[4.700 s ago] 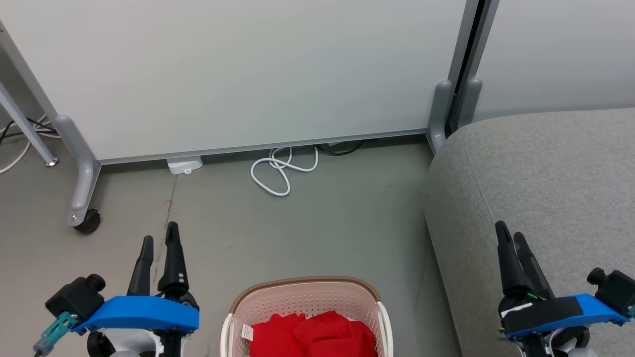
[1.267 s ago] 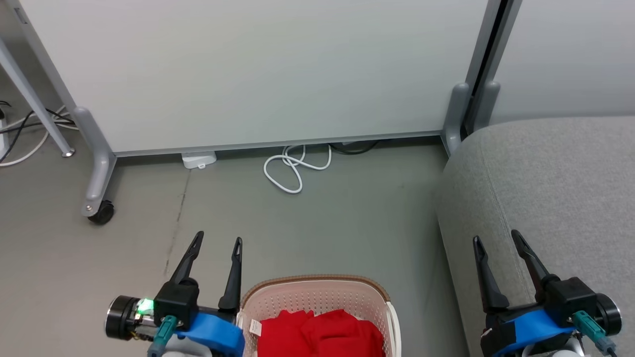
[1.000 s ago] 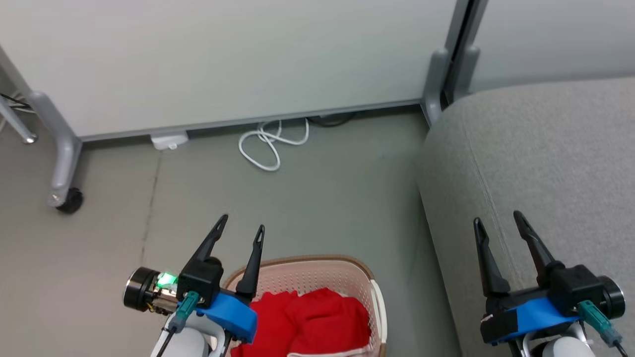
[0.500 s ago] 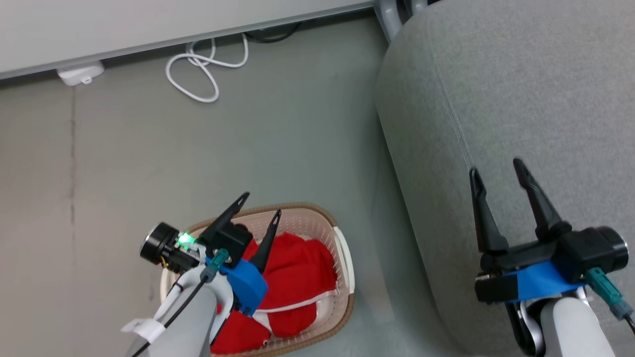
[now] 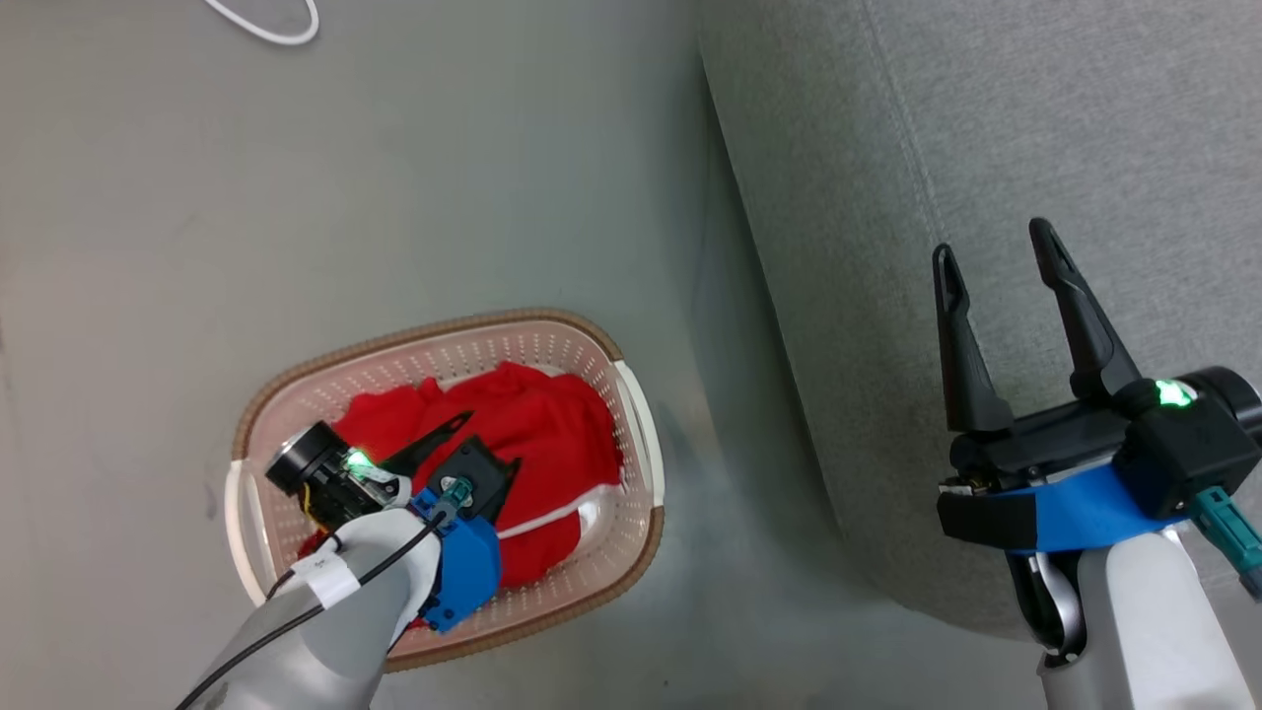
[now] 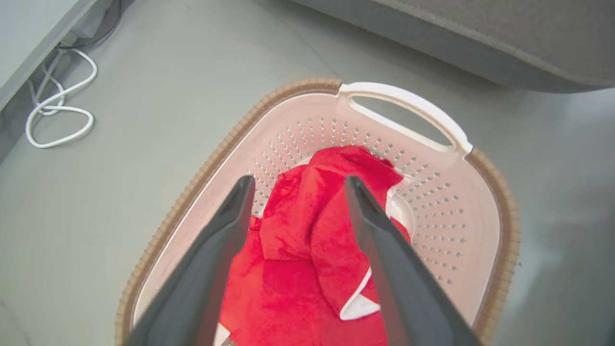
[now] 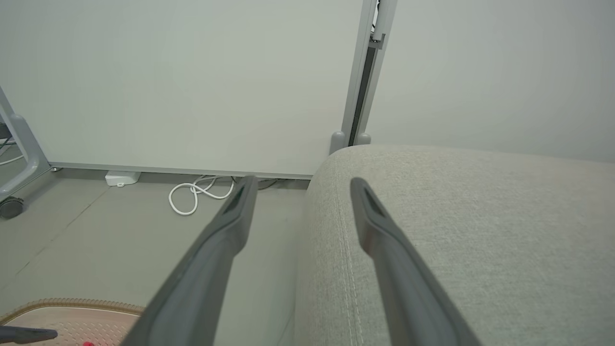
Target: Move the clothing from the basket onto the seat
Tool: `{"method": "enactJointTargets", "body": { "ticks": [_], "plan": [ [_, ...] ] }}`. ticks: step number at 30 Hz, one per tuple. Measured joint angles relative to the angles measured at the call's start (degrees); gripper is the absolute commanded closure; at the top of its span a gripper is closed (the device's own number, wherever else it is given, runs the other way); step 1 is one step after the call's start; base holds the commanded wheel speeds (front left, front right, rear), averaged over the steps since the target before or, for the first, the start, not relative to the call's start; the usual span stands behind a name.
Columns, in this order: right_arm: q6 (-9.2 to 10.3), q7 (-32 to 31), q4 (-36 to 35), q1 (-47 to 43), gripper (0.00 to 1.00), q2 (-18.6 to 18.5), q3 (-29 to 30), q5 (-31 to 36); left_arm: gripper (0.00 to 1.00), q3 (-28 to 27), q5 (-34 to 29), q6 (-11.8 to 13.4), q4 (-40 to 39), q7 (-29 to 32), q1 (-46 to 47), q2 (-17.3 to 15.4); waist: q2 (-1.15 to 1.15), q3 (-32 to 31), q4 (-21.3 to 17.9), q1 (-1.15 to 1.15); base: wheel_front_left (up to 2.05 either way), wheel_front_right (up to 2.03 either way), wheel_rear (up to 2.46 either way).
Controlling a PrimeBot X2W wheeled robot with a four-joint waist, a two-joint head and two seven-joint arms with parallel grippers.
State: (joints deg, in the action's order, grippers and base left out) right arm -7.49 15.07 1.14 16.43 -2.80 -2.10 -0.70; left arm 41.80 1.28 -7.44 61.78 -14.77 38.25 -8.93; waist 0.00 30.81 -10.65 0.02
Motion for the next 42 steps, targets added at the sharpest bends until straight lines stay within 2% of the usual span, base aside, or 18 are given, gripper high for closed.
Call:
{"method": "enactJointTargets", "body": {
  "ticks": [5, 12, 27, 35, 42],
  "plan": [
    [0.00, 0.0, -1.6, 2.0, 0.00, 0.0, -0.9, 0.4, 0.00, 6.3, 2.6, 0.0, 7.1, 1.9, 4.0, 0.4, 0.00, 4.8, -0.4, -0.01, 0.00, 0.00, 0.00],
    [0.00, 0.0, -3.6, 4.0, 0.00, 0.0, -1.5, 1.2, 0.00, 12.8, 7.1, 0.0, 9.9, 5.3, 6.4, 0.0, 0.00, 9.9, -0.6, -0.01, 0.00, 0.00, 0.00],
    [0.00, 0.0, -7.7, 5.4, 0.00, 0.0, -1.7, 2.0, 0.00, 23.7, 17.9, 0.0, 9.7, 12.7, 10.9, -2.4, 0.00, 18.3, -0.2, -0.01, 0.00, 0.00, 0.00],
    [0.00, 0.0, -9.4, 5.6, 0.00, 0.0, -1.9, 2.6, 0.00, 28.0, 23.2, 0.0, 8.2, 14.1, 13.0, -3.0, 0.00, 21.3, -0.1, -0.01, 0.00, 0.00, 0.00],
    [0.00, 0.0, -10.6, 5.5, 0.00, 0.0, -2.1, 3.3, 0.00, 30.2, 24.9, 0.0, 8.2, 14.3, 14.4, -2.9, 0.00, 22.9, 0.3, -0.01, 0.00, 0.00, 0.00]
  ]
}}
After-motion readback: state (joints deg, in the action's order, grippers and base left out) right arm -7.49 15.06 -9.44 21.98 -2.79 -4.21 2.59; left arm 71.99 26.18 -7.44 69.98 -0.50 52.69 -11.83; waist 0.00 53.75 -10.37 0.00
